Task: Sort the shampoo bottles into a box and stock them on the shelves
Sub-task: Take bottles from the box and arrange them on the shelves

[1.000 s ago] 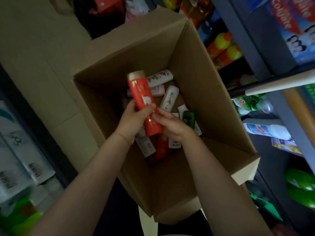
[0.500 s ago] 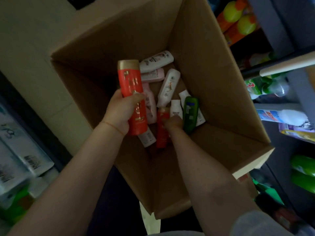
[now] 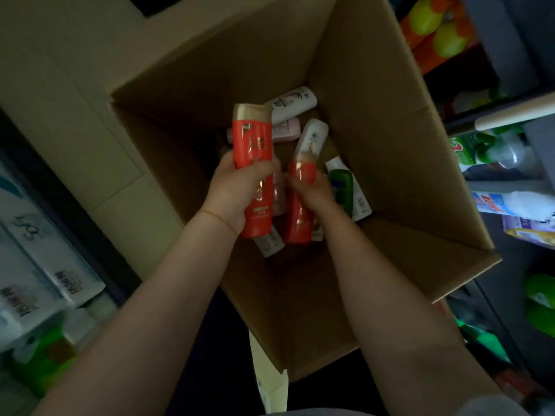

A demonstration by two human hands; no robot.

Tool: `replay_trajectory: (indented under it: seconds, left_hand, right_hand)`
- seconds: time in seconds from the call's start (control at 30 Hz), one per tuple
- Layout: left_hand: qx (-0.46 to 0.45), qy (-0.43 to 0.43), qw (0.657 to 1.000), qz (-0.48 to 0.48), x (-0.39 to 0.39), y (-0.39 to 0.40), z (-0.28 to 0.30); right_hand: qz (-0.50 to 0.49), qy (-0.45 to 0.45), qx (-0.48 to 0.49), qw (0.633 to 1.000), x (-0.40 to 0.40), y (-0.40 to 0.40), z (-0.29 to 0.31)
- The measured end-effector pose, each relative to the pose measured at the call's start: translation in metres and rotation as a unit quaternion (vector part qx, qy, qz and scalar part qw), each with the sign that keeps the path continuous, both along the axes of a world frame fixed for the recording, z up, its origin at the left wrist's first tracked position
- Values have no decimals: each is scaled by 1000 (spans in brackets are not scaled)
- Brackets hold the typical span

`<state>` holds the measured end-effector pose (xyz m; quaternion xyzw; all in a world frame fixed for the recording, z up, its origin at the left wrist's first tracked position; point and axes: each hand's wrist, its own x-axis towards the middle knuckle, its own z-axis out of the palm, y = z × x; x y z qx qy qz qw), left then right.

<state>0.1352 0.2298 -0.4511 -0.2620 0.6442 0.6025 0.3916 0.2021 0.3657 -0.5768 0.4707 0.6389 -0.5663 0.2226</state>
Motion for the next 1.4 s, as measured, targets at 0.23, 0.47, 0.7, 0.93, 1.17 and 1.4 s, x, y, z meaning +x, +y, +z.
replay_trajectory:
  seconds: [0.23, 0.47, 0.7, 0.93, 1.17, 1.4]
  left_hand:
    - [80, 0, 996, -45, 1, 10, 18]
    - [133, -30, 991, 10, 2, 12, 18]
    - [115, -14, 993, 14, 4, 10, 9]
    - [149, 0, 989, 8, 6, 11, 42]
    - [214, 128, 968, 6, 6, 46, 172]
    - [293, 279, 914, -38, 38, 103, 353]
  right_hand:
    - [-38, 144, -105, 983, -53, 25, 118]
    - [39, 165, -58, 984, -43, 23, 130]
    - [63, 152, -36, 986, -38, 9, 128]
    - [45, 185, -48, 981, -20, 7, 168]
    - [27, 313, -15, 949, 2, 28, 296]
    - [-18, 463, 184, 867, 51, 48, 468]
